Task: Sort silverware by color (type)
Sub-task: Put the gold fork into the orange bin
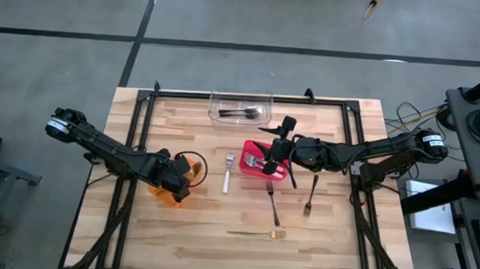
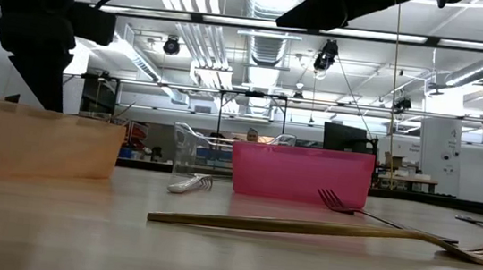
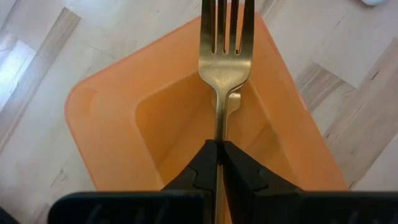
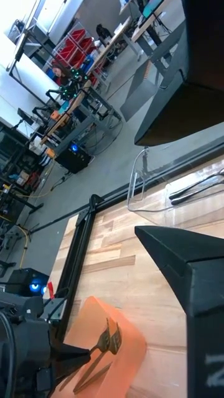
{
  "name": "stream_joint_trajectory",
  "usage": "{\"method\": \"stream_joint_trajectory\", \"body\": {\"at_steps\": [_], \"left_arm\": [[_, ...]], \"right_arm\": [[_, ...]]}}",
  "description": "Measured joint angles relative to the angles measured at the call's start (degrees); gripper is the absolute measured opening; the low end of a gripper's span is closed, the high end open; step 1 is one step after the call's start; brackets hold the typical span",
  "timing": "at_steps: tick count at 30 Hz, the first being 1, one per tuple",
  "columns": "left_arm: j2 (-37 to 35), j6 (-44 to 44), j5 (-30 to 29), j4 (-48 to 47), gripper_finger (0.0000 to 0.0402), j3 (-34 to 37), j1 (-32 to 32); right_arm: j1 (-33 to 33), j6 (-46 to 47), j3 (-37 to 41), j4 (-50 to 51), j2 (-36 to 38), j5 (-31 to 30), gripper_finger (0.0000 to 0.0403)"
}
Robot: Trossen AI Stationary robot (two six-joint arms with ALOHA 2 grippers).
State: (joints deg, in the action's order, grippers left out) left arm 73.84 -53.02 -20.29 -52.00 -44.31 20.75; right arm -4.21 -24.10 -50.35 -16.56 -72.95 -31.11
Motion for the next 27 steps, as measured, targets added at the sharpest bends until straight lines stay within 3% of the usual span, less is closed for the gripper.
{"method": "stream_joint_trajectory", "body": {"at_steps": [27], "left_arm": [[0.0, -0.96, -0.09, 1.0, 0.0006, 0.63, 0.46]], "right_arm": [[0.0, -0.11, 0.0, 0.04, 0.0, 0.0, 0.0212]]}}
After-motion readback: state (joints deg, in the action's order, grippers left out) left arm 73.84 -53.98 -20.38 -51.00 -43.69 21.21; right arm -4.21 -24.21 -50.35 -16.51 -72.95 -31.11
